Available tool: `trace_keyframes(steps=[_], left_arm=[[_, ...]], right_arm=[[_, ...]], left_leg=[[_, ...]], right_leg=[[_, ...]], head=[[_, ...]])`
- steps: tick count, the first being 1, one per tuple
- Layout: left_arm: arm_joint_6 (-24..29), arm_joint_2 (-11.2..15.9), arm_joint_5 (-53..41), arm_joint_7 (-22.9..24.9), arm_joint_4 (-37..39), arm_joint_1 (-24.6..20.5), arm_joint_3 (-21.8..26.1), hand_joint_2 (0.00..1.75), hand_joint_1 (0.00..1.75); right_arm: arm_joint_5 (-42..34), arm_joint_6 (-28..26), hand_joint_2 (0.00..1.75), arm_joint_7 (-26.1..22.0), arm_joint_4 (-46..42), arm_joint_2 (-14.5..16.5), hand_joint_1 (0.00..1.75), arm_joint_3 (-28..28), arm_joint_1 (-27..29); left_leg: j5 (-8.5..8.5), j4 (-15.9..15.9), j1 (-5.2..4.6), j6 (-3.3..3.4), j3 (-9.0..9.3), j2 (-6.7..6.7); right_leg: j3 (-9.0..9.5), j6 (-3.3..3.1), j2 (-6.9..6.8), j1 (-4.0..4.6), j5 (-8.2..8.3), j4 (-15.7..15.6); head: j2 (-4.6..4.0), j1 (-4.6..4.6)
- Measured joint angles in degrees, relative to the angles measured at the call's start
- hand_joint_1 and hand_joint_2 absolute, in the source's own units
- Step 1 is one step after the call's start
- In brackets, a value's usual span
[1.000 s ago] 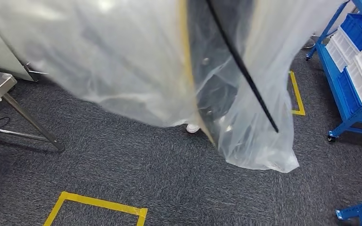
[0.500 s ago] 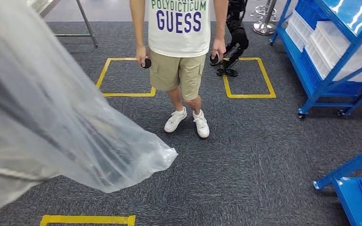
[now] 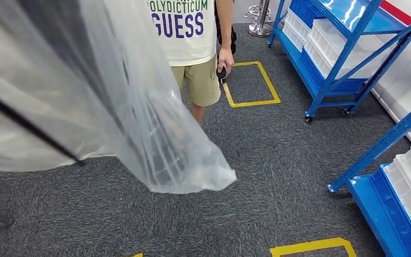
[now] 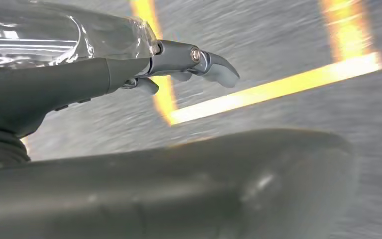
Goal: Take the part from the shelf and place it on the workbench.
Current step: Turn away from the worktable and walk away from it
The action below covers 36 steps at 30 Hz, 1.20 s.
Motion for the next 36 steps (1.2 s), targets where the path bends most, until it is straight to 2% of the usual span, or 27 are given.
trace_keyframes(steps=[1,2,3,4,6,7,8,10,11,13,15,16,17,18,19,21,22,23,24,26,28,30,32,33,34,35,36], left_arm=[[0.0,0.0,0.0,0.0,-1.1,-0.9,0.0,0.00,0.00],[0.0,0.0,0.0,0.0,-2.1,-1.5,0.0,0.00,0.00],[0.0,0.0,0.0,0.0,-2.8,-1.7,0.0,0.00,0.00],[0.0,0.0,0.0,0.0,-3.2,-1.6,0.0,0.00,0.00],[0.0,0.0,0.0,0.1,-3.3,-0.2,0.0,0.00,0.00],[0.0,0.0,0.0,0.1,-3.1,1.1,0.0,0.00,0.00],[0.0,0.0,0.0,0.2,-2.6,2.6,0.0,0.00,0.00],[0.0,0.0,0.0,0.3,-0.9,5.7,0.0,0.00,0.00],[0.0,0.0,0.1,0.4,0.1,7.2,0.0,0.00,0.00],[-0.1,0.0,0.0,0.3,3.1,10.5,0.0,0.00,0.00],[-0.1,0.1,0.0,0.4,6.4,13.9,0.0,0.00,0.00],[0.0,0.2,0.0,0.5,7.6,15.3,0.0,0.00,0.00],[0.0,0.2,0.0,0.5,8.4,16.3,0.0,0.00,0.00],[0.0,0.3,0.0,0.5,9.0,16.6,0.0,0.00,0.00],[0.0,0.3,0.0,0.4,9.4,16.3,0.0,0.00,0.00],[0.0,0.3,0.0,0.3,9.5,14.2,0.0,0.00,0.00],[0.0,0.3,0.0,0.2,9.2,12.9,0.0,0.00,0.00],[0.0,0.3,0.0,0.2,8.8,11.5,0.0,0.00,0.00],[0.0,0.2,0.0,0.2,8.1,9.9,0.0,0.00,0.00],[0.0,0.1,0.0,0.1,6.2,6.8,0.0,0.00,0.00],[0.0,0.0,0.0,0.0,3.6,3.2,0.0,0.00,0.00],[0.0,0.0,0.0,0.0,0.9,0.2,0.0,0.00,0.00],[0.1,0.0,0.0,0.0,-1.3,-1.5,0.0,0.00,0.00],[0.1,0.0,0.0,0.0,-2.2,-2.0,0.0,0.00,0.00],[0.1,0.0,0.0,0.0,-2.8,-2.2,0.0,0.00,0.00],[0.1,0.0,0.0,0.0,-3.2,-2.0,0.0,0.00,0.00],[0.1,0.0,0.0,0.0,-3.4,-1.4,0.0,0.00,0.00]], right_arm=[[0.0,0.0,0.00,0.0,1.2,0.0,0.00,0.0,0.9],[0.0,0.0,0.00,0.0,2.2,0.0,0.00,0.0,1.6],[0.0,0.0,0.00,0.0,3.0,0.0,0.00,0.0,2.0],[0.0,0.0,0.00,0.0,3.4,-0.1,0.00,0.0,1.9],[0.0,0.0,0.00,-0.1,3.3,-0.2,0.00,0.0,0.3],[0.0,0.0,0.00,-0.2,2.9,-0.2,0.00,0.0,-1.1],[0.0,0.0,0.00,-0.3,2.3,-0.2,0.00,0.0,-2.7],[0.0,0.0,0.00,-0.5,0.3,-0.2,0.00,0.0,-6.0],[0.0,0.0,0.00,-0.5,-0.9,-0.1,0.00,0.0,-7.5],[0.0,0.0,0.00,-0.5,-4.0,0.0,0.00,0.0,-10.7],[0.0,0.0,0.00,-0.5,-7.1,-0.1,0.00,0.0,-13.9],[0.0,0.0,0.00,-0.5,-8.2,-0.1,0.00,0.0,-15.0],[0.0,0.0,0.00,-0.5,-9.1,-0.1,0.00,0.0,-15.8],[0.0,0.0,0.00,-0.5,-9.7,-0.1,0.00,0.0,-16.0],[0.0,0.0,0.00,-0.5,-10.1,-0.1,0.00,-0.1,-15.8],[0.0,0.0,0.00,-0.3,-10.1,-0.1,0.00,-0.1,-14.1],[0.0,0.0,0.00,-0.3,-9.7,0.0,0.00,-0.1,-12.9],[0.0,0.0,0.00,-0.2,-9.2,0.0,0.00,-0.1,-11.6],[0.0,0.0,0.00,-0.2,-8.5,0.0,0.00,-0.1,-9.9],[0.0,0.0,0.00,-0.1,-6.5,0.0,0.00,-0.1,-6.6],[0.0,0.0,0.00,0.0,-3.8,0.0,0.00,-0.1,-3.1],[0.0,0.0,0.00,0.0,-1.0,0.0,0.00,0.0,-0.3],[0.0,0.0,0.00,0.0,1.3,0.0,0.00,0.0,1.6],[0.0,0.0,0.00,0.0,2.3,0.0,0.00,0.0,2.3],[0.0,0.0,0.00,0.0,2.9,-0.1,0.00,0.0,2.6],[0.0,0.0,0.00,0.0,3.3,-0.1,0.00,0.0,2.4],[0.0,0.0,0.00,-0.1,3.5,-0.1,0.00,0.0,1.8]], left_leg=[[0.00,0.0,-0.08,0.01,-0.13,0.53],[0.00,0.0,-0.14,0.01,-0.21,1.07],[-0.02,0.0,-0.16,-0.02,-0.22,1.65],[-0.05,0.0,-0.18,-0.07,-0.18,2.23],[-0.29,0.1,-0.35,-0.39,-0.02,3.69],[-0.45,0.1,-0.44,-0.66,0.01,4.54],[-0.63,0.1,-0.52,-0.97,0.08,5.44],[-0.90,0.1,-0.46,-1.60,0.34,6.82],[-1.28,0.5,-0.34,-1.95,0.43,6.46],[-4.11,4.8,-0.03,-2.61,-1.20,3.75],[-8.40,13.3,0.24,-3.02,-5.24,1.15],[-9.69,16.9,0.31,-3.15,-7.14,0.81],[-9.88,18.7,0.34,-3.22,-8.17,0.66],[-8.83,17.9,0.39,-3.25,-8.03,0.56],[-6.89,14.6,0.49,-3.26,-6.64,0.26],[-2.82,5.8,0.61,-3.20,-2.34,-2.08],[-1.50,2.7,0.68,-2.98,-0.79,-3.28],[-0.83,1.2,0.63,-2.71,0.02,-4.13],[-0.51,0.8,0.44,-2.36,0.24,-4.22],[-0.17,0.6,0.35,-1.55,0.12,-3.04],[0.09,0.5,0.30,-0.71,-0.06,-2.04],[0.22,0.4,0.17,-0.23,-0.39,-1.11],[0.26,0.5,-0.03,-0.14,-0.72,0.05],[0.26,0.5,-0.11,-0.13,-0.83,0.71],[0.26,0.5,-0.15,-0.14,-0.86,1.32],[0.24,0.5,-0.17,-0.17,-0.84,1.95],[0.20,0.5,-0.21,-0.24,-0.73,2.66]], right_leg=[[-1.53,0.12,-0.25,-0.08,-1.14,3.2],[-1.98,0.18,-0.36,-0.12,-1.20,4.3],[-1.02,0.16,-0.56,-0.13,-0.11,2.7],[1.08,0.07,-1.12,-0.11,1.65,-1.0],[6.25,-0.29,-3.97,0.15,4.94,-10.0],[7.83,-0.53,-5.01,0.32,5.82,-12.8],[8.55,-0.76,-5.48,0.48,6.21,-14.2],[8.41,-1.28,-4.13,0.48,6.51,-14.5],[8.39,-1.53,-3.44,0.39,6.67,-14.6],[8.41,-2.07,-1.91,0.11,7.06,-14.9],[8.08,-2.37,0.22,0.10,7.32,-14.9],[7.89,-2.40,1.49,0.10,7.46,-14.9],[7.75,-2.34,2.57,0.08,7.59,-14.9],[7.69,-2.24,3.48,0.04,7.69,-14.8],[7.69,-2.11,4.15,-0.02,7.76,-14.8],[7.66,-1.74,4.98,-0.03,7.82,-14.8],[7.58,-1.50,5.34,0.08,7.83,-14.8],[7.45,-1.25,5.71,0.19,7.88,-14.8],[7.27,-0.97,6.21,0.29,7.97,-14.8],[7.00,-0.51,6.98,0.11,8.10,-14.6],[5.58,-0.16,4.48,0.01,6.12,-11.6],[1.93,0.07,0.85,0.03,1.79,-3.8],[-1.82,0.24,-0.20,-0.01,-1.49,4.0],[-2.33,0.26,-0.37,-0.02,-1.73,5.4],[-1.41,0.22,-0.52,-0.01,-0.81,4.0],[0.74,0.14,-0.95,0.01,0.84,0.3],[3.70,-0.02,-2.13,0.07,2.71,-4.6]], head=[[0.00,-0.01],[0.00,-0.01],[0.00,-0.01],[0.00,-0.01],[0.00,-0.03],[0.00,-0.06],[0.00,-0.10],[0.00,-0.15],[0.00,-0.15],[0.01,-0.22],[0.01,-0.32],[0.00,-0.34],[0.00,-0.35],[0.00,-0.36],[0.00,-0.36],[0.00,-0.37],[0.00,-0.32],[0.00,-0.26],[0.00,-0.19],[0.00,-0.13],[0.00,-0.06],[0.00,0.05],[0.00,0.04],[0.00,0.03],[0.00,0.03],[0.00,0.04],[0.00,0.04]])
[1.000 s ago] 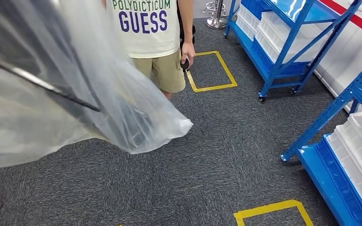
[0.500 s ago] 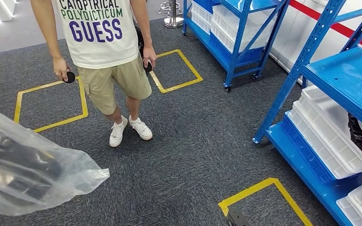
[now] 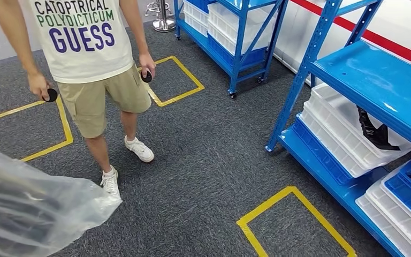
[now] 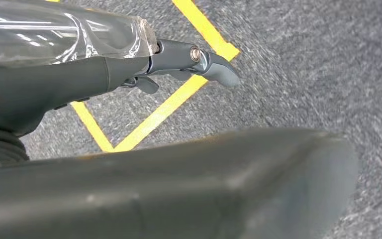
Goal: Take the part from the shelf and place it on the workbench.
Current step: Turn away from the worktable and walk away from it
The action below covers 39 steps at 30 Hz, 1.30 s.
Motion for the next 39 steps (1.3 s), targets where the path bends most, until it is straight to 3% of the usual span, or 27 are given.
trace_keyframes(steps=[2,3,4,5,6,8,9,11,12,13,15,17,19,20,21,23,25,26,27,28,29,30,32,34,36,37,39], left_arm=[[0.0,0.0,0.0,0.1,0.2,2.3,0.0,0.00,0.00],[0.0,0.0,0.0,0.2,0.6,3.8,0.0,0.00,0.00],[0.0,0.0,0.0,0.2,1.3,5.4,0.0,0.00,0.00],[0.0,0.0,0.0,0.3,2.2,6.9,0.0,0.00,0.00],[-0.1,0.0,0.0,0.3,3.3,8.5,0.0,0.00,0.00],[-0.1,0.0,0.0,0.3,5.6,11.8,-0.1,0.00,0.00],[-0.1,0.0,0.0,0.3,6.8,13.4,-0.1,0.00,0.00],[-0.1,0.2,0.0,0.4,9.5,16.4,0.0,0.00,0.00],[-0.1,0.2,0.0,0.4,10.6,17.4,0.0,0.00,0.00],[-0.1,0.3,0.0,0.4,11.5,18.0,0.0,0.00,0.00],[-0.1,0.3,0.0,0.3,12.2,17.4,0.0,0.00,0.00],[-0.1,0.3,0.0,0.2,12.1,15.0,0.0,0.00,0.00],[-0.1,0.3,0.0,0.1,11.2,12.0,0.0,0.00,0.00],[-0.1,0.2,0.0,0.1,10.3,10.4,0.0,0.00,0.00],[-0.1,0.2,0.0,0.1,9.2,8.6,0.0,0.00,0.00],[-0.1,0.0,0.0,0.0,6.6,5.1,0.0,0.00,0.00],[-0.1,0.0,0.0,0.0,3.9,2.1,0.0,0.00,0.00],[0.0,0.0,0.0,0.0,2.6,1.1,0.0,0.00,0.00],[0.0,0.0,0.0,0.0,1.6,0.2,0.0,0.00,0.00],[0.0,0.0,0.0,0.0,0.8,-0.3,0.0,0.00,0.00],[0.0,0.0,0.0,0.0,0.2,-0.5,0.0,0.00,0.00],[0.0,0.0,0.0,0.0,0.0,-0.3,0.0,0.00,0.00],[0.0,0.0,0.0,0.0,0.0,1.5,0.0,0.00,0.00],[0.0,0.0,0.0,0.2,0.8,4.5,0.0,0.00,0.00],[-0.1,0.0,0.0,0.3,2.5,7.7,0.0,0.00,0.00],[-0.1,0.0,0.0,0.3,3.5,9.3,0.0,0.00,0.00],[-0.1,0.0,0.0,0.3,6.0,12.5,-0.1,0.00,0.00]], right_arm=[[0.0,0.0,0.00,-0.2,-0.4,0.0,0.00,0.0,-2.5],[0.0,0.0,0.00,-0.2,-1.0,-0.1,0.00,0.0,-4.1],[0.0,0.0,0.00,-0.3,-1.9,0.0,0.00,0.0,-5.8],[0.0,0.0,0.00,-0.4,-2.9,0.0,0.00,0.0,-7.4],[0.0,0.0,0.00,-0.4,-4.2,0.0,0.00,0.0,-9.0],[0.0,0.0,0.00,-0.4,-6.7,0.0,0.00,0.0,-12.4],[0.0,0.0,0.00,-0.4,-8.0,0.0,0.00,0.0,-13.9],[0.0,0.0,0.00,-0.4,-10.6,0.0,0.00,0.0,-16.5],[0.0,0.0,0.00,-0.4,-11.7,0.0,0.00,0.0,-17.3],[0.0,0.0,0.00,-0.4,-12.6,0.0,0.00,0.0,-17.6],[0.0,0.0,0.00,-0.4,-13.3,0.0,0.00,0.0,-17.1],[0.0,0.0,0.00,-0.2,-13.1,0.0,0.00,0.0,-15.2],[0.0,0.0,0.00,-0.1,-12.0,0.1,0.00,0.0,-12.3],[0.0,0.0,0.00,-0.1,-11.0,0.1,0.00,0.0,-10.6],[0.0,0.0,0.00,0.0,-9.9,0.1,0.00,0.0,-8.8],[0.0,0.0,0.00,0.0,-7.2,0.1,0.00,0.0,-5.3],[0.0,0.0,0.00,0.1,-4.3,0.1,0.00,0.0,-2.4],[0.0,0.0,0.00,0.1,-3.0,0.1,0.00,0.0,-1.3],[0.0,0.0,0.00,0.1,-1.8,0.1,0.00,0.0,-0.4],[0.0,0.0,0.00,0.1,-0.9,0.0,0.00,0.0,0.2],[0.0,0.0,0.00,0.1,-0.3,0.0,0.00,0.0,0.5],[0.0,0.0,0.00,0.0,0.0,0.0,0.00,0.0,0.3],[0.0,0.0,0.00,-0.1,-0.2,-0.1,0.00,0.0,-1.7],[0.0,0.0,0.00,-0.3,-1.4,-0.1,0.00,0.0,-4.9],[0.0,0.0,0.00,-0.4,-3.4,0.0,0.00,0.0,-8.2],[0.0,0.0,0.00,-0.4,-4.6,0.0,0.00,0.0,-9.8],[0.0,0.0,0.00,-0.4,-7.4,0.0,0.00,0.0,-13.2]], left_leg=[[-0.30,0.1,-0.27,-0.43,0.02,1.56],[-0.47,0.1,-0.37,-0.72,0.09,2.31],[-0.60,0.1,-0.39,-1.03,0.13,3.08],[-0.70,0.1,-0.33,-1.33,0.38,3.67],[-0.96,0.4,-0.19,-1.71,0.54,3.46],[-3.24,3.9,0.05,-2.41,-0.70,1.13],[-5.22,7.6,0.21,-2.66,-2.38,-0.44],[-9.02,16.3,0.30,-2.90,-6.72,-1.80],[-9.62,18.9,0.35,-2.96,-8.10,-1.95],[-9.01,19.0,0.41,-3.00,-8.36,-2.01],[-4.99,11.9,0.64,-3.04,-5.29,-2.77],[-1.38,3.4,0.89,-2.95,-1.25,-4.94],[-0.42,0.6,0.80,-2.38,0.23,-5.83],[-0.33,0.5,0.66,-1.88,0.27,-5.32],[-0.25,0.5,0.60,-1.48,0.28,-4.91],[-0.09,0.2,0.60,-0.67,0.29,-4.20],[-0.13,0.2,0.51,-0.19,0.24,-3.42],[-0.18,0.2,0.39,-0.07,0.20,-2.93],[-0.24,0.2,0.28,-0.03,0.18,-2.43],[-0.31,0.2,0.20,-0.02,0.19,-1.90],[-0.39,0.2,0.16,-0.08,0.26,-1.38],[-0.50,0.2,0.15,-0.17,0.40,-0.81],[-0.96,0.2,0.01,-0.57,0.69,0.67],[-1.54,0.2,-0.11,-1.14,0.99,2.30],[-1.92,0.2,-0.05,-1.70,1.51,3.58],[-2.35,0.7,0.04,-2.03,1.62,3.17],[-5.15,5.3,0.28,-2.68,-0.15,0.68]], right_leg=[[4.52,-0.36,-2.70,0.30,2.46,-7.7],[5.41,-0.59,-3.40,0.43,2.88,-9.3],[5.48,-0.81,-3.17,0.56,2.98,-9.7],[5.35,-1.13,-2.38,0.53,3.10,-9.8],[5.34,-1.42,-1.68,0.42,3.24,-9.8],[5.40,-1.94,-0.19,0.12,3.60,-10.1],[5.35,-2.09,0.67,0.02,3.74,-10.1],[5.08,-2.26,2.77,-0.01,3.89,-10.1],[5.00,-2.27,3.86,-0.03,3.95,-10.1],[5.00,-2.23,4.86,-0.07,4.00,-10.1],[5.18,-2.02,6.33,-0.21,4.01,-10.1],[5.14,-1.56,7.14,-0.13,3.84,-10.0],[4.95,-1.04,7.86,0.03,3.71,-9.9],[4.93,-0.78,8.26,0.00,3.69,-10.0],[4.88,-0.52,8.22,-0.09,3.55,-9.7],[3.56,-0.09,5.97,-0.11,1.67,-6.8],[-0.32,0.13,2.96,-0.05,-2.29,0.9],[-2.64,0.19,2.27,-0.09,-4.02,5.3],[-4.35,0.22,1.93,-0.12,-4.86,8.3],[-4.96,0.21,1.74,-0.13,-4.52,9.1],[-4.27,0.14,1.49,-0.12,-3.06,7.3],[-2.41,0.03,0.91,-0.08,-0.94,3.4],[2.02,-0.42,-1.77,0.22,2.70,-5.3],[3.90,-0.90,-2.95,0.55,3.85,-8.9],[3.88,-1.41,-1.47,0.50,4.01,-9.2],[3.99,-1.68,-0.77,0.35,4.15,-9.3],[4.16,-2.15,0.85,-0.05,4.49,-9.7]], head=[[0.00,-0.04],[0.00,-0.09],[0.00,-0.13],[0.00,-0.16],[0.00,-0.15],[0.00,-0.17],[0.00,-0.19],[0.00,-0.22],[0.00,-0.23],[0.00,-0.24],[0.00,-0.25],[0.00,-0.22],[0.00,-0.13],[0.00,-0.10],[0.00,-0.10],[0.00,-0.04],[0.00,0.07],[0.00,0.07],[0.00,0.05],[0.00,0.05],[0.00,0.05],[0.00,0.06],[0.00,0.05],[0.00,-0.02],[0.00,-0.03],[0.00,-0.06],[0.00,-0.22]])
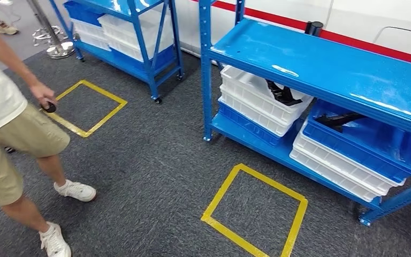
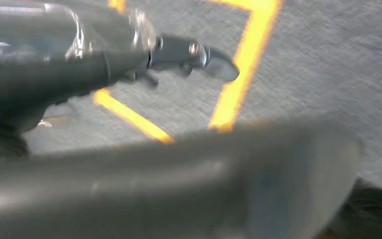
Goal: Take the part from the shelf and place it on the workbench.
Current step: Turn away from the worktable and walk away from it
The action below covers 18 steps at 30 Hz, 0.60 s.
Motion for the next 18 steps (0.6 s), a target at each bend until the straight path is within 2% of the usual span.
trace_keyframes(steps=[1,2,3,4,5,6,8,9,10,11,12,13,14,15,17,18], left_arm=[[0.0,0.0,0.0,0.0,1.5,1.6,0.0,0.00,0.00],[0.0,0.1,0.0,0.0,2.8,3.0,0.0,0.00,0.00],[0.0,0.2,0.0,0.1,4.1,4.2,0.0,0.00,0.00],[0.0,0.2,0.0,0.1,5.0,5.0,0.0,0.00,0.00],[0.0,0.3,0.0,0.1,5.6,5.4,0.0,0.00,0.00],[0.0,0.3,0.0,0.1,6.0,5.2,0.0,0.00,0.00],[0.0,0.3,0.0,-0.1,6.2,3.3,0.0,0.00,0.00],[0.0,0.3,0.0,-0.1,5.9,1.8,0.0,0.00,0.00],[0.0,0.3,0.0,-0.2,5.5,0.3,0.0,0.00,0.00],[0.0,0.3,0.0,-0.2,4.8,-1.4,0.0,0.00,0.00],[0.0,0.2,0.0,-0.2,3.9,-2.9,0.0,0.00,0.00],[0.0,0.1,0.0,-0.2,2.9,-4.3,0.0,0.00,0.00],[0.0,0.0,0.0,-0.3,1.8,-5.7,0.0,0.00,0.00],[0.0,0.0,0.0,-0.3,0.5,-7.1,0.0,0.00,0.00],[0.0,0.0,0.0,-0.3,-2.5,-9.8,0.1,0.00,0.00],[0.0,0.0,0.0,-0.3,-3.9,-11.0,0.1,0.00,0.00]], right_arm=[[0.0,0.0,0.00,0.0,-1.4,0.0,0.00,0.0,-1.5],[0.0,0.0,0.00,0.0,-2.7,0.0,0.00,0.0,-2.9],[0.0,0.0,0.00,0.0,-3.9,0.0,0.00,0.0,-3.8],[0.0,0.0,0.00,0.0,-4.8,0.0,0.00,0.0,-4.3],[0.0,0.0,0.00,0.0,-5.5,0.0,0.00,0.0,-4.5],[0.0,0.0,0.00,0.0,-5.9,0.0,0.00,0.0,-4.2],[0.0,0.0,0.00,0.1,-5.9,0.0,0.00,0.0,-2.7],[0.0,0.0,0.00,0.2,-5.5,0.0,0.00,0.0,-1.5],[0.0,0.0,0.00,0.2,-4.9,0.0,0.00,0.0,0.0],[0.0,0.0,0.00,0.3,-4.1,0.0,0.00,0.0,1.7],[0.0,0.0,0.00,0.4,-3.1,0.1,0.00,0.0,3.3],[0.0,0.0,0.00,0.4,-2.1,0.1,0.00,0.0,4.8],[0.0,0.0,0.00,0.4,-0.9,0.1,0.00,0.0,6.4],[0.0,0.0,0.00,0.4,0.5,0.1,0.00,0.0,7.8],[0.0,0.0,0.00,0.5,3.6,0.1,0.00,0.0,10.3],[0.0,0.0,0.00,0.5,5.1,0.1,0.00,0.0,11.4]], left_leg=[[-2.14,4.2,0.15,-0.28,-1.99,-1.48],[-4.14,8.7,0.26,-0.46,-4.27,-2.23],[-5.32,12.1,0.30,-0.59,-6.12,-2.52],[-5.34,13.6,0.32,-0.66,-7.04,-2.62],[-4.16,12.5,0.34,-0.65,-6.81,-2.69],[-2.14,9.2,0.37,-0.61,-5.50,-2.94],[2.11,0.5,0.41,-0.45,-1.60,-4.88],[3.43,-2.6,0.45,-0.23,-0.16,-5.79],[4.05,-4.2,0.43,0.02,0.62,-6.40],[4.24,-4.7,0.30,0.35,0.87,-6.36],[4.31,-4.7,0.32,0.72,0.83,-5.76],[4.39,-4.8,0.29,1.04,0.85,-5.24],[4.47,-4.9,0.30,1.34,0.84,-4.75],[4.55,-5.0,0.34,1.66,0.80,-4.27],[4.53,-5.0,0.23,2.07,0.65,-3.54],[4.49,-5.0,0.14,2.20,0.59,-3.21]], right_leg=[[-0.07,-0.12,0.94,-0.02,0.05,0.0],[-0.20,-0.21,2.03,-0.04,0.11,0.0],[-0.29,-0.24,3.10,-0.04,0.16,0.1],[-0.33,-0.24,4.13,-0.05,0.20,0.1],[-0.29,-0.21,5.00,-0.06,0.22,0.1],[-0.19,-0.15,5.68,-0.08,0.23,0.1],[-0.12,0.17,6.59,0.01,0.14,0.1],[-0.19,0.42,6.95,0.13,0.08,0.2],[-0.30,0.66,7.33,0.25,0.04,0.2],[-0.43,0.91,7.76,0.36,0.03,0.2],[-0.50,1.12,8.20,0.28,0.05,0.2],[-0.66,1.30,7.91,0.21,-0.20,0.7],[-1.25,1.52,6.82,0.21,-1.02,1.9],[-2.44,1.72,5.28,0.21,-2.50,4.4],[-6.38,1.99,2.14,0.20,-6.55,12.5],[-8.29,2.07,1.48,0.11,-8.00,16.3]], head=[[0.00,-0.10],[0.00,-0.15],[0.00,-0.17],[0.00,-0.18],[0.00,-0.18],[0.00,-0.18],[0.00,-0.18],[0.00,-0.13],[0.00,-0.09],[0.00,-0.05],[0.00,-0.02],[0.00,-0.04],[0.00,-0.01],[0.00,0.00],[0.00,0.05],[0.00,0.04]])
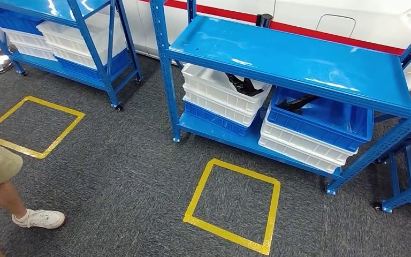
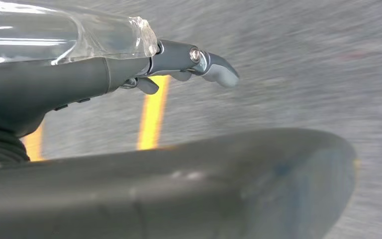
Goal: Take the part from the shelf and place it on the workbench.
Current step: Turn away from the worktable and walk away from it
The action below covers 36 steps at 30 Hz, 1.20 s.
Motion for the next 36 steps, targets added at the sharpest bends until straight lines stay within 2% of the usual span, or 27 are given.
trace_keyframes(steps=[1,2,3,5,6,7,8,9,10,12,14,15,16,17,18,20,21,23,25,27,29,30,31,32,33,34,36], left_arm=[[0.0,0.0,0.0,0.0,-1.2,-0.9,0.0,0.00,0.00],[0.0,0.0,0.0,0.0,-2.1,-1.5,0.0,0.00,0.00],[0.0,0.0,0.0,0.0,-2.6,-1.6,0.0,0.00,0.00],[0.0,0.0,0.0,0.0,-2.9,-0.5,0.0,0.00,0.00],[0.0,0.0,0.0,0.1,-2.7,0.7,0.0,0.00,0.00],[0.0,0.0,0.0,0.2,-2.2,2.2,0.0,0.00,0.00],[0.0,0.0,0.0,0.2,-1.5,3.7,0.0,0.00,0.00],[0.0,0.0,0.0,0.3,-0.5,5.2,0.0,0.00,0.00],[0.0,0.0,0.0,0.3,0.6,6.6,0.0,0.00,0.00],[0.0,0.0,0.0,0.3,3.1,9.6,0.0,0.00,0.00],[0.0,0.1,0.0,0.3,6.0,12.7,0.0,0.00,0.00],[0.0,0.2,0.0,0.4,7.3,14.1,0.0,0.44,0.00],[0.0,0.2,0.0,0.4,8.5,15.2,0.0,0.87,0.00],[0.0,0.2,0.0,0.4,9.4,16.0,0.0,1.31,0.00],[0.0,0.2,0.0,0.4,9.9,16.2,0.0,1.75,0.00],[0.0,0.3,0.0,0.3,10.3,14.9,0.0,1.75,0.00],[0.0,0.3,0.0,0.2,10.2,13.6,0.0,1.75,0.00],[0.0,0.3,0.0,0.1,9.3,10.5,0.0,1.75,0.00],[0.0,0.2,0.0,0.1,7.3,7.2,0.0,1.75,0.00],[0.0,0.0,0.0,0.0,4.8,3.8,0.0,1.75,0.00],[0.0,0.0,0.0,0.0,2.2,0.8,0.0,1.75,0.00],[0.0,0.0,0.0,-0.1,0.9,-0.3,0.0,1.31,0.00],[0.0,0.0,0.0,-0.1,-0.2,-1.2,0.0,0.87,0.00],[0.0,0.0,0.0,-0.1,-1.2,-1.8,0.0,0.44,0.00],[0.0,0.0,0.0,-0.1,-1.8,-2.0,0.0,0.00,0.00],[0.0,0.0,0.0,-0.1,-2.1,-1.8,0.0,0.00,0.00],[0.0,0.0,0.0,0.0,-2.2,-0.3,0.0,0.00,0.00]], right_arm=[[0.0,0.0,0.00,0.0,1.3,0.0,0.00,0.0,0.9],[0.0,0.0,0.00,0.0,2.2,0.0,0.00,0.0,1.5],[0.0,0.0,0.00,0.0,2.7,-0.1,0.00,0.0,1.8],[0.0,0.0,0.00,-0.1,3.0,-0.2,0.00,0.0,0.7],[0.0,0.0,0.00,-0.2,2.6,-0.2,0.00,0.0,-0.7],[0.0,0.0,0.00,-0.3,2.0,-0.3,0.00,0.0,-2.2],[0.0,0.0,0.00,-0.4,1.1,-0.3,0.00,0.0,-3.8],[0.0,0.0,0.00,-0.4,0.0,-0.2,0.00,0.0,-5.4],[0.0,0.0,0.00,-0.5,-1.2,-0.2,0.00,0.0,-6.9],[0.0,0.0,0.00,-0.5,-4.0,0.0,0.00,0.0,-10.1],[0.1,0.0,0.00,-0.5,-6.8,0.0,0.00,0.0,-13.1],[0.1,0.0,0.00,-0.5,-8.1,0.0,0.00,0.0,-14.2],[0.0,0.0,0.00,-0.5,-9.2,0.0,0.00,0.0,-15.1],[0.0,0.0,0.00,-0.5,-10.1,-0.1,0.00,0.0,-15.5],[0.0,0.0,0.00,-0.5,-10.7,-0.1,0.00,0.0,-15.6],[0.0,0.0,0.00,-0.4,-11.1,0.0,0.00,0.0,-14.6],[0.0,0.0,0.00,-0.4,-10.9,0.0,0.00,0.0,-13.6],[0.0,0.0,0.00,-0.2,-9.8,0.1,0.00,0.0,-10.7],[0.0,0.0,0.00,-0.1,-7.7,0.1,0.00,0.0,-7.3],[0.0,0.0,0.00,0.0,-5.1,0.1,0.00,0.0,-3.9],[0.0,0.0,0.00,0.0,-2.4,0.1,0.00,0.0,-1.1],[0.0,0.0,0.00,0.0,-1.0,0.1,0.00,0.0,0.1],[0.0,0.0,0.00,0.0,0.2,0.1,0.00,0.0,1.0],[0.0,0.0,0.00,0.0,1.2,0.1,0.00,0.0,1.7],[0.0,0.0,0.00,0.0,1.9,0.0,0.00,0.0,2.0],[0.0,0.0,0.00,0.0,2.3,-0.1,0.00,0.0,1.9],[0.0,0.0,0.00,-0.1,2.2,-0.2,0.00,0.0,0.3]], left_leg=[[-0.05,0.0,-0.05,0.03,-0.01,0.31],[-0.14,0.0,-0.07,0.02,0.04,0.70],[-0.25,0.0,-0.06,-0.06,0.19,1.20],[-0.68,0.0,-0.20,-0.45,0.54,2.61],[-0.98,0.0,-0.34,-0.72,0.67,3.51],[-1.25,0.1,-0.47,-1.01,0.80,4.41],[-1.48,0.0,-0.52,-1.29,0.88,5.29],[-1.67,0.0,-0.54,-1.56,1.19,6.11],[-1.93,0.2,-0.41,-1.92,1.44,6.21],[-3.95,3.2,-0.16,-2.67,0.55,4.08],[-7.87,10.9,0.07,-3.23,-3.17,1.29],[-9.48,15.1,0.10,-3.35,-5.36,0.83],[-10.14,17.8,0.11,-3.39,-6.94,0.65],[-9.58,18.3,0.10,-3.33,-7.48,0.55],[-7.84,16.1,0.09,-3.15,-6.80,0.36],[-3.19,7.4,0.02,-2.54,-3.28,-1.21],[-1.46,3.6,-0.10,-2.19,-1.63,-2.04],[-0.29,0.6,-0.45,-1.64,-0.23,-2.84],[-0.02,0.3,-0.47,-1.04,-0.12,-1.98],[0.34,-0.1,-0.19,-0.29,-0.09,-1.29],[0.44,-0.3,-0.09,0.15,-0.15,-0.58],[0.40,-0.2,-0.09,0.23,-0.21,-0.15],[0.37,-0.2,-0.08,0.18,-0.26,0.34],[0.31,-0.2,-0.05,0.11,-0.29,0.86],[0.23,-0.2,0.03,-0.01,-0.25,1.39],[0.11,-0.2,0.12,-0.21,-0.13,2.00],[-0.33,-0.2,0.03,-0.83,0.30,3.46]], right_leg=[[-1.10,0.05,-0.33,-0.06,-0.46,2.2],[-1.05,0.08,-0.57,-0.09,0.20,2.0],[0.23,0.07,-0.99,-0.10,1.82,-0.6],[4.73,-0.09,-3.83,0.00,5.57,-9.2],[6.45,-0.33,-5.09,0.08,6.76,-12.5],[7.37,-0.61,-5.85,0.20,7.28,-14.4],[7.52,-0.91,-5.67,0.32,7.31,-14.9],[7.39,-1.25,-4.75,0.37,7.35,-14.9],[7.38,-1.53,-3.98,0.30,7.41,-14.9],[7.44,-2.07,-2.44,0.01,7.60,-15.1],[7.29,-2.45,-0.51,-0.12,7.77,-15.1],[7.17,-2.57,0.67,-0.10,7.85,-15.1],[7.11,-2.63,1.85,-0.08,7.91,-15.1],[7.13,-2.65,2.93,-0.05,7.95,-15.1],[7.22,-2.64,3.87,-0.03,7.98,-15.1],[7.38,-2.54,5.11,0.01,7.99,-15.1],[7.37,-2.40,5.49,0.09,7.95,-15.1],[7.20,-1.99,6.11,0.18,7.93,-15.1],[7.07,-1.49,6.48,0.13,7.89,-14.9],[6.06,-1.02,4.22,0.26,6.34,-12.7],[2.70,-0.63,0.95,0.25,2.51,-5.8],[0.54,-0.42,0.11,0.07,0.62,-1.6],[-1.08,-0.23,-0.31,-0.12,-0.44,1.6],[-1.71,-0.03,-0.57,-0.32,-0.43,2.8],[-0.99,0.14,-0.86,-0.51,0.75,1.4],[0.97,0.30,-1.56,-0.66,2.66,-2.4],[5.78,0.35,-4.93,-0.79,6.09,-11.0]], head=[[0.00,-0.01],[0.00,-0.01],[0.00,0.00],[0.00,0.02],[0.00,-0.04],[0.00,-0.09],[0.00,-0.13],[0.00,-0.16],[0.00,-0.12],[0.00,-0.16],[0.00,-0.24],[0.00,-0.23],[0.00,-0.25],[0.00,-0.25],[0.00,-0.25],[0.00,-0.25],[0.00,-0.22],[0.00,-0.18],[0.00,-0.18],[0.00,-0.07],[0.00,0.09],[0.00,0.13],[0.00,0.11],[0.00,0.11],[0.00,0.11],[0.00,0.12],[0.00,0.14]])
